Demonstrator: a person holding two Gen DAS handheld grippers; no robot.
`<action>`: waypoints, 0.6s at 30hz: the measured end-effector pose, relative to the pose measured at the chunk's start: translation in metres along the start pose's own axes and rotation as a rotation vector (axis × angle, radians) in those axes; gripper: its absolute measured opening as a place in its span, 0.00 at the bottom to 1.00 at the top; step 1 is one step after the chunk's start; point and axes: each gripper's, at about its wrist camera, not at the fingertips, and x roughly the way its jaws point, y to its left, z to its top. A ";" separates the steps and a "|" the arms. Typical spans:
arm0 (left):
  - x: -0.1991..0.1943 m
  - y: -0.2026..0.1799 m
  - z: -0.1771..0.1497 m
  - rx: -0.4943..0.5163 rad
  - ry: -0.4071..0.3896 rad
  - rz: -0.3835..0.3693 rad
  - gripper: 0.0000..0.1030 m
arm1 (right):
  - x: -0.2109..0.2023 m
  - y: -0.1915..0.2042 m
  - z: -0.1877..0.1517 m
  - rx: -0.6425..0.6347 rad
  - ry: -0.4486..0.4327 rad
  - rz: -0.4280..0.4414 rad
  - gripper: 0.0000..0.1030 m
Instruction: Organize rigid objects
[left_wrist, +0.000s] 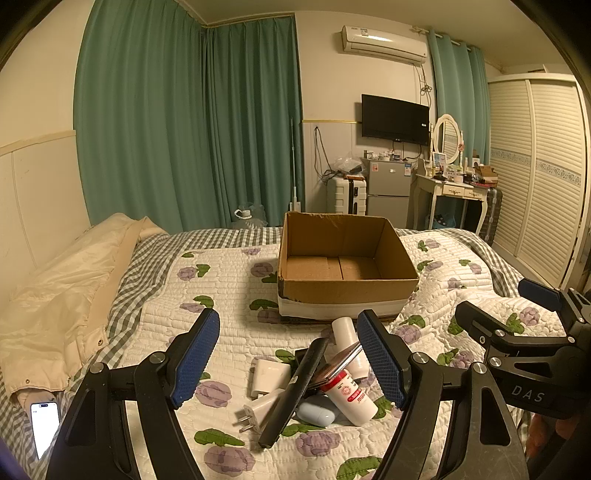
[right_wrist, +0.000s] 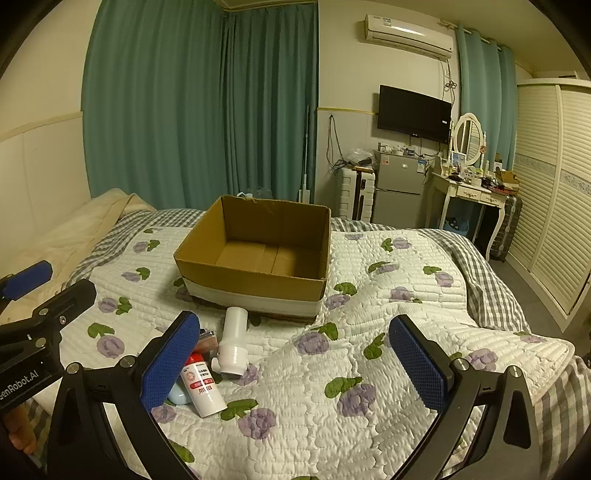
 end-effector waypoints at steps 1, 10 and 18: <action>0.000 0.000 0.000 0.000 0.000 0.000 0.77 | 0.000 0.000 0.000 0.000 0.000 0.001 1.00; 0.000 0.000 0.000 0.001 -0.001 -0.001 0.77 | -0.001 0.000 0.000 -0.003 -0.001 0.003 1.00; 0.002 0.004 -0.001 0.002 -0.001 -0.003 0.77 | 0.000 0.002 0.001 -0.007 0.002 0.007 1.00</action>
